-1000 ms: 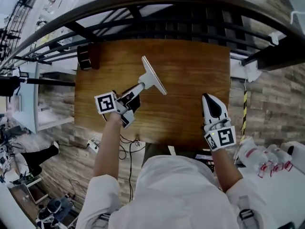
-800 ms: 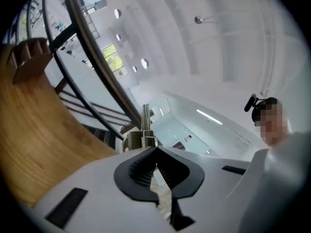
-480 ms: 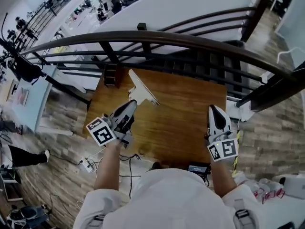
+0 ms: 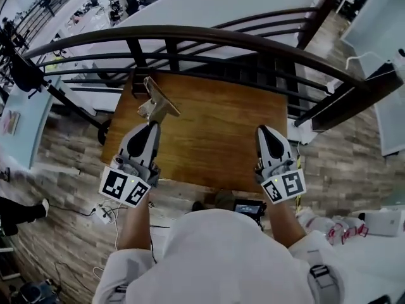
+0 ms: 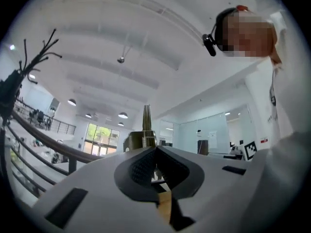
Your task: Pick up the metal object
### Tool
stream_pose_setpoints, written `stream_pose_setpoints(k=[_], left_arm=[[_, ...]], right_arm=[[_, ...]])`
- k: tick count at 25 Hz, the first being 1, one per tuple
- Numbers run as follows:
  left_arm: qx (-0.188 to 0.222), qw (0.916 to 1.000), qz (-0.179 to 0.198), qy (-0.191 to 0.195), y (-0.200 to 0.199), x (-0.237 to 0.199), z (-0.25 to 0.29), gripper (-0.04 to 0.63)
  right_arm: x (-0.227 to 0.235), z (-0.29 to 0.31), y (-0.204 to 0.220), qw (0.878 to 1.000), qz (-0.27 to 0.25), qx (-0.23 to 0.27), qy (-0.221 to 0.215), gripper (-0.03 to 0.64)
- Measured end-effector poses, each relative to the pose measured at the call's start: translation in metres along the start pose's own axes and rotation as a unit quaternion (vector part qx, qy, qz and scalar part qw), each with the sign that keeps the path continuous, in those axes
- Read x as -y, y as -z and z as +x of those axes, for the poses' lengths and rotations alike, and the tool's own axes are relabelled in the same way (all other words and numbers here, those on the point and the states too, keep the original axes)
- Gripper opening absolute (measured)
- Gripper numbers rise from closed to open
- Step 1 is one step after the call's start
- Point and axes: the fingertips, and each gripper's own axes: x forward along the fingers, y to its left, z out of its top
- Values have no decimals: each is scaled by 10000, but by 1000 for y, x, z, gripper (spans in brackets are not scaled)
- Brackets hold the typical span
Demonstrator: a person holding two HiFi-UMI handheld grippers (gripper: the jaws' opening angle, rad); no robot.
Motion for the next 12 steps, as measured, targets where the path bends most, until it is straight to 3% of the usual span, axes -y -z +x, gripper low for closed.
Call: stream_pose_setpoints(k=[6,12], left_arm=[[191,9947,911,-428,-3,25,-55,17],[283,9906,1139,-696,13,24,-81,17]], right_arm=[[-43,-40,-3,9996,-117,-221,156,25],[-54,-55,18,9967,-142,-638,473,25]])
